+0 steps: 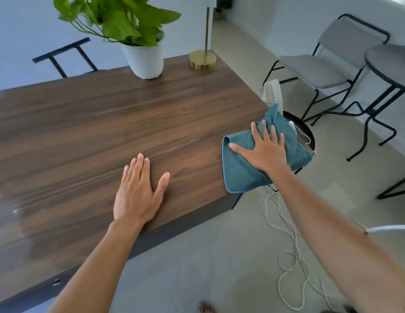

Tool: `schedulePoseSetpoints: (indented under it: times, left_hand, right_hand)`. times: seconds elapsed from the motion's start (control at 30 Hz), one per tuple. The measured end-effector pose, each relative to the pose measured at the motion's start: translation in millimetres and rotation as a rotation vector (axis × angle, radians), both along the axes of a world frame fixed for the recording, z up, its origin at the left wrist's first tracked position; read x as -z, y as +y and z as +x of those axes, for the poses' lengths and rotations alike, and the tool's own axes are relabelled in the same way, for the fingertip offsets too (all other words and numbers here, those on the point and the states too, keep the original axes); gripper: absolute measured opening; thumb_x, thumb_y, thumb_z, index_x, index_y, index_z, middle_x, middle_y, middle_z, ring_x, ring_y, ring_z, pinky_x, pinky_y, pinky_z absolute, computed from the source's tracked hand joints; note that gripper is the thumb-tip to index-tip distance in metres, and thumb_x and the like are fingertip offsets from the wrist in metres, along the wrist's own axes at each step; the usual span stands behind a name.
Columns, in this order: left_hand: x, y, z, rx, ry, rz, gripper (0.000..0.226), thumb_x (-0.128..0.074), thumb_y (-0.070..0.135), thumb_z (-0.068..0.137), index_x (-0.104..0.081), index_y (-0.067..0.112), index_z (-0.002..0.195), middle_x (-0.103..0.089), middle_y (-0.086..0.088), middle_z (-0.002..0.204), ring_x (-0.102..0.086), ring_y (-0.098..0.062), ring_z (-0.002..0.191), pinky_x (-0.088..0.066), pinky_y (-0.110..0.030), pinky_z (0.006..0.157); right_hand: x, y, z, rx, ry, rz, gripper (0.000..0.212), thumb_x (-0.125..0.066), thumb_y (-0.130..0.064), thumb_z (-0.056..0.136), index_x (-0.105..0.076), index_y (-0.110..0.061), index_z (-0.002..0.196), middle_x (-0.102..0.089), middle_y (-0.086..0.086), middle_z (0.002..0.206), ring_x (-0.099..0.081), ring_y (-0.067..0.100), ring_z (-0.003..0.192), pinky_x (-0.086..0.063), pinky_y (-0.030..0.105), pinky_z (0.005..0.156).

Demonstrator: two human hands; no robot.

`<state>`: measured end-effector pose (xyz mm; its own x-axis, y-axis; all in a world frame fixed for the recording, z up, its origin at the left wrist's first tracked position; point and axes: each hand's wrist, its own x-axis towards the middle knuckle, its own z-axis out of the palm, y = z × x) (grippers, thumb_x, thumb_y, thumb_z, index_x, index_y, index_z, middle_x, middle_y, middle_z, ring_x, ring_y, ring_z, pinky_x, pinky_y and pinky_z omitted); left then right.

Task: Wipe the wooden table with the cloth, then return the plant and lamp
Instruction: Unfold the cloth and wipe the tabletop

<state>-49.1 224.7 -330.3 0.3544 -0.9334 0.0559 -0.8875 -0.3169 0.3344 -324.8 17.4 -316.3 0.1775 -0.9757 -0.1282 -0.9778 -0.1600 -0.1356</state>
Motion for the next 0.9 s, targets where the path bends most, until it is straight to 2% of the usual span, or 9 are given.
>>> schedulePoseSetpoints:
  times: [0.07, 0.17, 0.27, 0.37, 0.5, 0.67, 0.77, 0.9]
  left_hand:
    - [-1.8, 2.0, -1.1, -0.006, 0.056, -0.033, 0.09, -0.008, 0.072, 0.092, -0.019, 0.01, 0.157, -0.008, -0.002, 0.166, 0.0, -0.009, 0.152, 0.003, -0.027, 0.122]
    - [-6.6, 6.2, 3.8, -0.061, 0.167, -0.124, 0.083, -0.019, 0.068, 0.095, -0.028, 0.01, 0.155, -0.015, -0.001, 0.165, -0.003, -0.002, 0.148, -0.003, -0.028, 0.123]
    - [-9.5, 18.3, 21.5, -0.112, 0.176, -0.15, 0.086, -0.018, 0.067, 0.092, -0.033, 0.008, 0.153, -0.02, -0.003, 0.164, -0.01, -0.009, 0.151, -0.004, -0.028, 0.123]
    - [-13.2, 41.8, 52.6, -0.19, 0.163, -0.132, 0.088, -0.015, 0.068, 0.09, -0.033, 0.009, 0.153, -0.021, -0.003, 0.164, -0.011, -0.011, 0.152, -0.002, -0.024, 0.122]
    - [-22.2, 80.0, 102.2, -0.289, 0.106, -0.098, 0.077, -0.022, 0.064, 0.097, -0.031, 0.012, 0.154, -0.019, 0.0, 0.165, -0.01, -0.011, 0.152, -0.003, -0.025, 0.122]
    - [-17.0, 141.0, 162.6, -0.385, 0.104, -0.066, 0.083, -0.018, 0.066, 0.093, -0.027, 0.011, 0.155, -0.016, -0.002, 0.165, -0.008, -0.012, 0.153, -0.001, -0.027, 0.123]
    - [-14.7, 172.7, 204.1, -0.432, 0.078, -0.035, 0.084, -0.019, 0.065, 0.093, -0.027, 0.009, 0.155, -0.016, -0.005, 0.165, -0.009, -0.015, 0.153, -0.001, -0.029, 0.123]
    - [-12.7, 205.5, 262.9, -0.47, 0.021, 0.022, 0.085, -0.019, 0.064, 0.093, -0.025, 0.006, 0.155, -0.014, -0.009, 0.165, -0.008, -0.019, 0.153, -0.003, -0.034, 0.125]
  right_hand:
    - [1.6, 0.8, 34.7, -0.03, -0.007, -0.004, 0.122, -0.008, -0.103, 0.064, 0.002, -0.028, 0.16, 0.009, 0.003, 0.169, 0.01, 0.027, 0.155, 0.005, 0.051, 0.124]
    - [0.5, 37.2, 96.3, -0.192, -0.03, 0.001, 0.121, -0.008, -0.101, 0.067, 0.002, -0.025, 0.16, 0.009, 0.004, 0.169, 0.011, 0.027, 0.155, 0.004, 0.051, 0.124]
    - [4.5, 109.9, 151.2, -0.444, -0.081, 0.008, 0.117, -0.014, -0.098, 0.071, -0.001, -0.024, 0.161, 0.006, 0.003, 0.169, 0.01, 0.025, 0.155, 0.004, 0.05, 0.124]
    - [11.9, 162.8, 168.2, -0.628, -0.093, -0.036, 0.113, -0.019, -0.096, 0.073, -0.004, -0.027, 0.161, 0.003, -0.001, 0.169, 0.008, 0.021, 0.155, 0.003, 0.048, 0.125]
    - [12.1, 153.2, 182.6, -0.575, -0.079, -0.06, 0.114, -0.018, -0.1, 0.07, -0.002, -0.031, 0.16, 0.006, -0.005, 0.169, 0.01, 0.019, 0.155, 0.005, 0.047, 0.125]
    - [8.0, 159.4, 270.5, -0.46, -0.033, -0.02, 0.118, -0.006, -0.099, 0.07, 0.006, -0.024, 0.16, 0.012, 0.003, 0.168, 0.014, 0.027, 0.154, 0.006, 0.051, 0.124]
    - [8.4, 200.9, 325.0, -0.537, -0.059, -0.006, 0.115, -0.013, -0.096, 0.075, 0.003, -0.021, 0.16, 0.01, 0.005, 0.168, 0.012, 0.028, 0.154, 0.005, 0.051, 0.124]
    - [8.8, 285.9, 357.0, -0.792, -0.121, 0.019, 0.111, -0.022, -0.093, 0.077, -0.003, -0.024, 0.161, 0.006, 0.0, 0.169, 0.012, 0.023, 0.155, 0.004, 0.049, 0.124]
